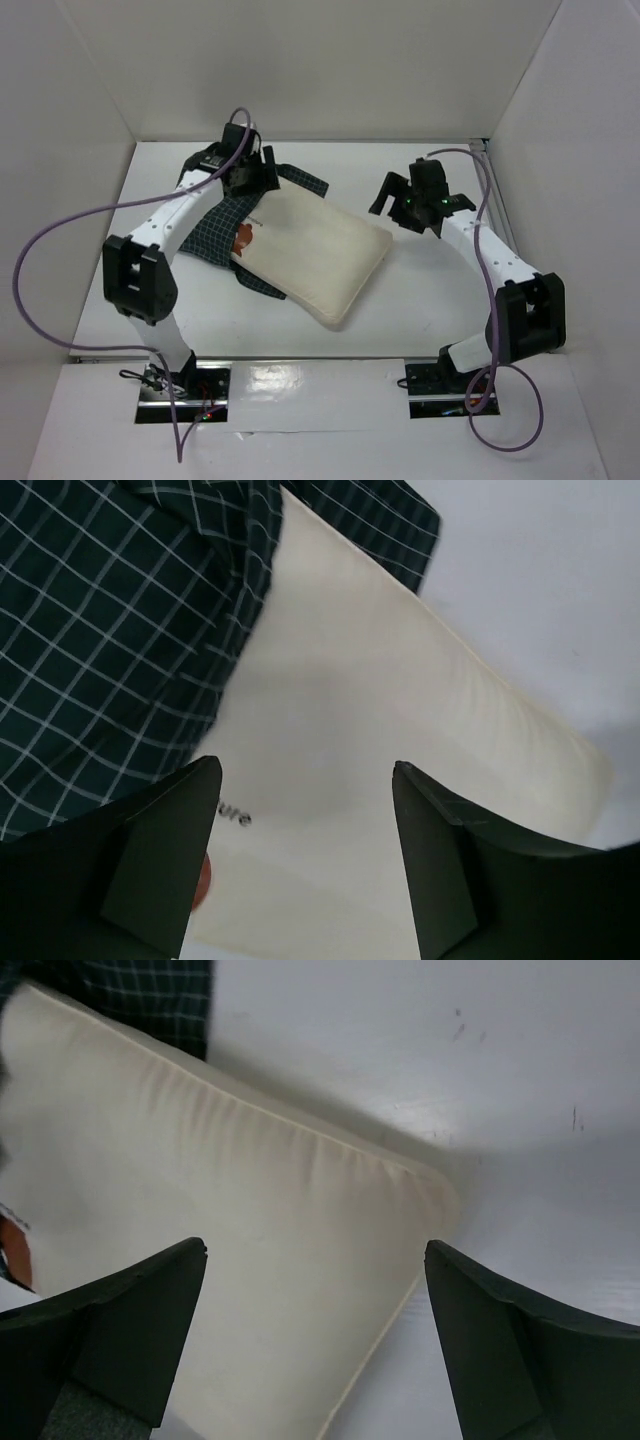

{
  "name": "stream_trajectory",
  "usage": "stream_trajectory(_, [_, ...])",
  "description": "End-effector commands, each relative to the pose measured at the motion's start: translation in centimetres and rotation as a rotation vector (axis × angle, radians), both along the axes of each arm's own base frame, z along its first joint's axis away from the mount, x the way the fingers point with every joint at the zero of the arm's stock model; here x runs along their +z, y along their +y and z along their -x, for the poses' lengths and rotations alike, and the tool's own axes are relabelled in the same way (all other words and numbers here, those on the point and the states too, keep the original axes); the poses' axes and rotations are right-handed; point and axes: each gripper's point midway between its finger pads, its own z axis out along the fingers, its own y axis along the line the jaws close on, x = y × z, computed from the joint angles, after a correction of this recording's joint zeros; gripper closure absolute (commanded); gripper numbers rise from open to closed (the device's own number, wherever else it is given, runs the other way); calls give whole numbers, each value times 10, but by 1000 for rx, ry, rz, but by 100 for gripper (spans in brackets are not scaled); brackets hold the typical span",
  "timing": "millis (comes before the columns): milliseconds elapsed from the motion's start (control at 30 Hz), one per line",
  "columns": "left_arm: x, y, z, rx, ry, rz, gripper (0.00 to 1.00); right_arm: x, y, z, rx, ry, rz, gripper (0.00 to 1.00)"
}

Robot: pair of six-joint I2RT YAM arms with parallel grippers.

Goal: Put the pillow into the pillowcase

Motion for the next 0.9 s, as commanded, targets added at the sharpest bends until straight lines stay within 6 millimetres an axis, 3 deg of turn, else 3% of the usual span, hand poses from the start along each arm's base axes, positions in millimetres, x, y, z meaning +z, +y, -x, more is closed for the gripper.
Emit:
stream_trajectory(0, [21, 23, -28, 146, -82, -196, 18, -13, 9, 27, 43, 86, -77, 2])
stream_trajectory(33, [5, 21, -35, 154, -55, -235, 18, -18, 6, 31, 44, 97, -88, 2])
stream_trajectory(67, [1, 30, -41, 198, -57, -285, 18, -22, 9, 32, 49, 104, -104, 1])
stream_trajectory(333, [-18, 18, -71, 246, -85, -436, 19, -45, 34, 58, 149, 162, -230, 0])
stream_trajectory(400, [-28, 20, -79, 263, -74, -469, 19, -54, 42, 62, 164, 187, -231, 0])
stream_trajectory(433, [-45, 18, -84, 256, -50, -485, 19, -54, 42, 62, 164, 187, -231, 0])
stream_trajectory(533, [-57, 11, -96, 221, -41, -501, 21, -64, 44, 63, 165, 205, -218, 0])
stream_trajectory(600, [-72, 6, -103, 209, -18, -507, 27, -71, 46, 69, 173, 215, -215, 1])
stream_trajectory(633, [-80, 2, -106, 186, -7, -502, 38, -68, 50, 66, 178, 194, -226, 5])
stream_trajectory(700, [-87, 2, -108, 176, 8, -488, 47, -73, 55, 66, 190, 194, -225, 9])
stream_trajectory(767, [-90, 4, -111, 174, 16, -473, 59, -82, 57, 64, 190, 195, -215, 18])
stream_trajectory(833, [-92, 4, -112, 161, 26, -449, 69, -93, 61, 63, 206, 213, -193, 34])
stream_trajectory(867, [-92, 2, -112, 152, 28, -440, 82, -93, 66, 60, 236, 196, -179, 39])
